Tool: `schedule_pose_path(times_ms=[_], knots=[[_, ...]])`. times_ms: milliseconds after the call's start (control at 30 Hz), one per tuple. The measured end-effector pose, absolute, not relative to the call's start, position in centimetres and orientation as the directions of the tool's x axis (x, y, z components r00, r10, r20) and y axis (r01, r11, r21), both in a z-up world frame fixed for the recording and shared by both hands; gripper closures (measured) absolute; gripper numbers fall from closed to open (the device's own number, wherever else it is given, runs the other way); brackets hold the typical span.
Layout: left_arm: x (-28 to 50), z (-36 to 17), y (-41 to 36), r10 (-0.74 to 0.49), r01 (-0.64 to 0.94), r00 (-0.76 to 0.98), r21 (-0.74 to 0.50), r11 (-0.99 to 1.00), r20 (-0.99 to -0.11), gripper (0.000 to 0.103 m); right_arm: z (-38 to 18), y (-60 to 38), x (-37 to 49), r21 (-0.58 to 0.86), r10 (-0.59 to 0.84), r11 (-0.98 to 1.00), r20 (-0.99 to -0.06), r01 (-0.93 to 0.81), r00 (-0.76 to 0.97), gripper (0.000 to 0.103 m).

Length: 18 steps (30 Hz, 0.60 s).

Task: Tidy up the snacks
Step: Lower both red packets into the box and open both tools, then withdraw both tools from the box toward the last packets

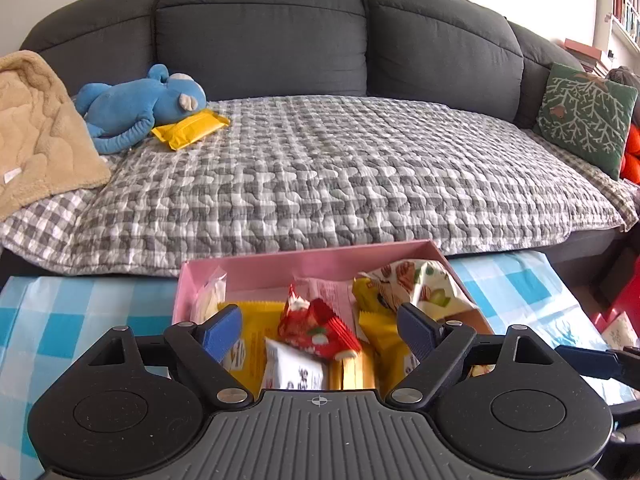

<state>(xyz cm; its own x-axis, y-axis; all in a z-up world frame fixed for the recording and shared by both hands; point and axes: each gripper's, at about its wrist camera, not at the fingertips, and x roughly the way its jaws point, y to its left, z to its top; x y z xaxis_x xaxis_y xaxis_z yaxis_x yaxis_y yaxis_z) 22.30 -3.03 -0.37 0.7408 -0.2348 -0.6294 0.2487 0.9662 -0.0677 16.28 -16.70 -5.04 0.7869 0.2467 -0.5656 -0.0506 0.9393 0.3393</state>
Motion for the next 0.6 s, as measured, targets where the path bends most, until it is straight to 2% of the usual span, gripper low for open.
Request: schedule_pose_path(times_ms=[600], knots=[[13.1,-1.5,-0.3,-0.227,0.244,0.682,-0.076,0.967,-0.695,0.008,-3.9,-18.8,11.3,0.359,0.230,0.933,-0.580,-0.008,0.781,0.005]])
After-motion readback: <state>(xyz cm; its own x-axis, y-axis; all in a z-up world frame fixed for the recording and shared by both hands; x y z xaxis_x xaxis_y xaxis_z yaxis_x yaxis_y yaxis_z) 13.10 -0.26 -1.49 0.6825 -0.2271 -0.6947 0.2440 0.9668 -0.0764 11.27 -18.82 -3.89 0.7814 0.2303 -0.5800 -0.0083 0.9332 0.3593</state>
